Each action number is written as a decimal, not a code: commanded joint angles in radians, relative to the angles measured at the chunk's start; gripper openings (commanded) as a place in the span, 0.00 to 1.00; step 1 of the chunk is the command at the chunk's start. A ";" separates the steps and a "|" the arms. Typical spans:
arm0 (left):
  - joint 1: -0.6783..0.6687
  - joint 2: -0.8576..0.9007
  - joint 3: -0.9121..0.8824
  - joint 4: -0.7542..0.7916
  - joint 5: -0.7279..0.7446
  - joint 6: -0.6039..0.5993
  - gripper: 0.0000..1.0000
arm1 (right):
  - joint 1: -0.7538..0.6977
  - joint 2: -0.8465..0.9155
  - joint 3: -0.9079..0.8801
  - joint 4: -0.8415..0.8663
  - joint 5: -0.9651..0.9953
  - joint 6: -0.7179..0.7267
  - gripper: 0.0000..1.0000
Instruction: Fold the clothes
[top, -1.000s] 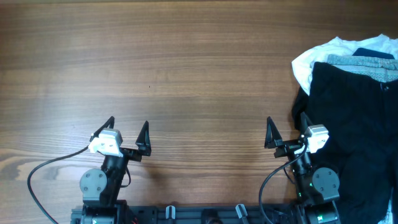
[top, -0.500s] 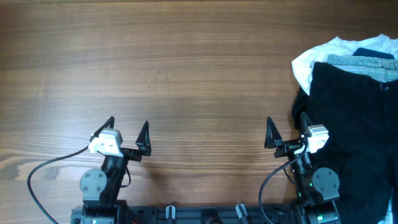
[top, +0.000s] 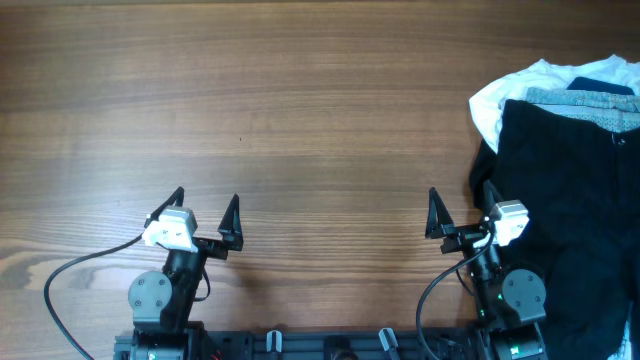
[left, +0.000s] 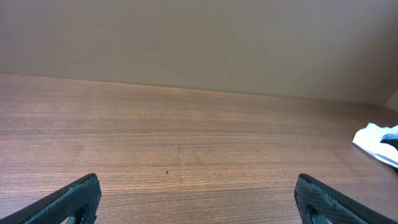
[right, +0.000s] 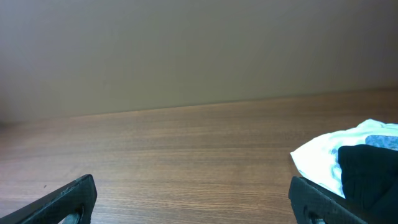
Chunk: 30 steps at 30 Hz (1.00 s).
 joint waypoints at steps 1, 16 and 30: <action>0.008 -0.008 -0.008 0.000 0.008 -0.013 1.00 | -0.005 -0.007 -0.001 0.003 -0.016 0.010 1.00; 0.008 -0.008 -0.008 0.004 0.021 -0.014 1.00 | -0.005 -0.007 -0.001 0.007 -0.020 0.039 1.00; 0.008 0.167 0.376 -0.063 -0.080 -0.009 1.00 | -0.005 0.230 0.381 -0.005 -0.138 0.060 1.00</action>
